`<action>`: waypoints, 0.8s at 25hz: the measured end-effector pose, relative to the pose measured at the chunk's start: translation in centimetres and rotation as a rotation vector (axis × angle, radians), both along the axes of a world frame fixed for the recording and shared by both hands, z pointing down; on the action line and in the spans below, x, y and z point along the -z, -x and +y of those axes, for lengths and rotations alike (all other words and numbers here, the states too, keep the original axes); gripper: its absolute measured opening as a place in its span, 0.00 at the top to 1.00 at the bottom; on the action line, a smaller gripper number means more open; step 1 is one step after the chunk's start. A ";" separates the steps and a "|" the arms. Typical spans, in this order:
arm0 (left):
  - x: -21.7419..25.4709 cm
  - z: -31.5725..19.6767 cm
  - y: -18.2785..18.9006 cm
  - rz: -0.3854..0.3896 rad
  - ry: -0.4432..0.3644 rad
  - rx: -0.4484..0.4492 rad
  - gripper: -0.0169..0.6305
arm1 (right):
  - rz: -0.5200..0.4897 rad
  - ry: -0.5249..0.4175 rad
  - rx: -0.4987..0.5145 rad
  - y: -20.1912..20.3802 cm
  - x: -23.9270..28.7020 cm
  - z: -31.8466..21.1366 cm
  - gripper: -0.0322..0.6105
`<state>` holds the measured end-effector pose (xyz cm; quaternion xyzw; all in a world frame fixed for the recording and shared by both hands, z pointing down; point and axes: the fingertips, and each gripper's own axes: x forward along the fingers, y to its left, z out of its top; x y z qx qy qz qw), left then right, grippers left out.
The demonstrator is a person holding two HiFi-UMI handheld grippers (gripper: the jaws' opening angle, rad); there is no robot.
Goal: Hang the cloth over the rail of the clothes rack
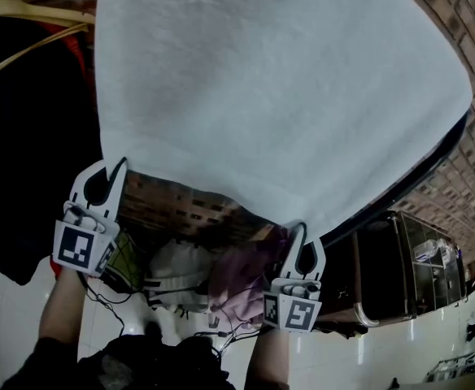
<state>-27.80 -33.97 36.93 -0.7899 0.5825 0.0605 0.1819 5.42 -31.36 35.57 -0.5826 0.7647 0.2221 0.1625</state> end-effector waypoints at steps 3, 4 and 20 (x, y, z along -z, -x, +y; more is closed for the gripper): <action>-0.4 0.2 -0.1 0.025 -0.013 -0.006 0.90 | -0.023 0.002 0.011 -0.2 -0.4 0.0 0.91; -0.4 0.4 -0.2 0.032 -0.017 -0.009 0.90 | -0.036 0.002 0.019 -0.3 -0.5 0.1 0.91; -8.7 1.9 -0.3 0.096 0.181 0.030 0.65 | -0.072 0.300 0.161 3.0 -10.1 1.1 0.77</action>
